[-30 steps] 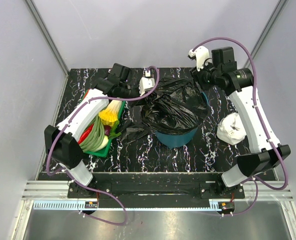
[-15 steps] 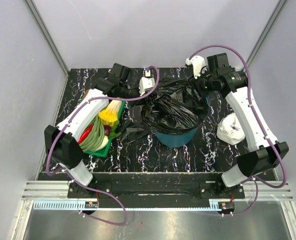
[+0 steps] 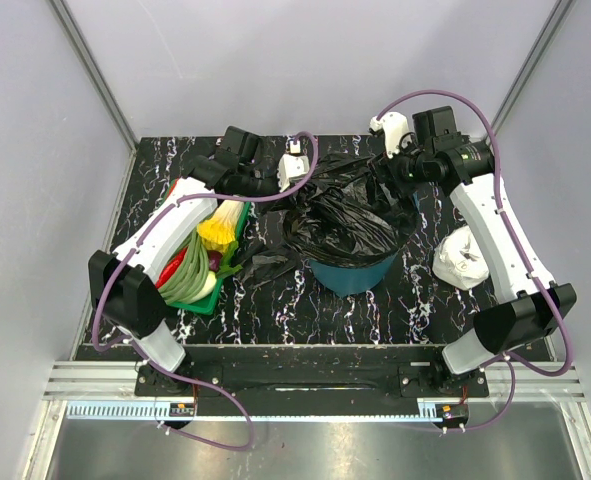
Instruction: Put the trash bags into the trash bin
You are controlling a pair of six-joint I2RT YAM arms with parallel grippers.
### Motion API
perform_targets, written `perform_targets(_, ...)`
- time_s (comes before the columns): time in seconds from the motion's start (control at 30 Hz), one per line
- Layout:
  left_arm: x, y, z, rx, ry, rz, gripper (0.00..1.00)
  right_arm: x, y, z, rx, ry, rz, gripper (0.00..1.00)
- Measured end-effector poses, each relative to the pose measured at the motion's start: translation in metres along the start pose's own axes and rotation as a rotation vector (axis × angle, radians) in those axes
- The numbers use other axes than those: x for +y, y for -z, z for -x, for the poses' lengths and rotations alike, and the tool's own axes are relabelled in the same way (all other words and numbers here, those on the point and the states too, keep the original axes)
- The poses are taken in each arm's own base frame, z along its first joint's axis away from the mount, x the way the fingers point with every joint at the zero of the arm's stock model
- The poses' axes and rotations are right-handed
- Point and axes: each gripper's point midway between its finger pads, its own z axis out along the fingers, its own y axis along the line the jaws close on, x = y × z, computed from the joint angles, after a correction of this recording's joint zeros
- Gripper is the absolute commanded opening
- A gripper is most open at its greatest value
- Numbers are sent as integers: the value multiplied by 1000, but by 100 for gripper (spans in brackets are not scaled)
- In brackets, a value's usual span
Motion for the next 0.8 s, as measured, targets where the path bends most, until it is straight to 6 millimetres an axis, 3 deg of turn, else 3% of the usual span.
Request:
perform_targets(0.43,0,0,0,1,0,2,1,6,-7,-7,19,-6,35,53)
perform_targets(0.8,0,0,0,2,-1,2,1,7,-10,-11,38,-9,41,9)
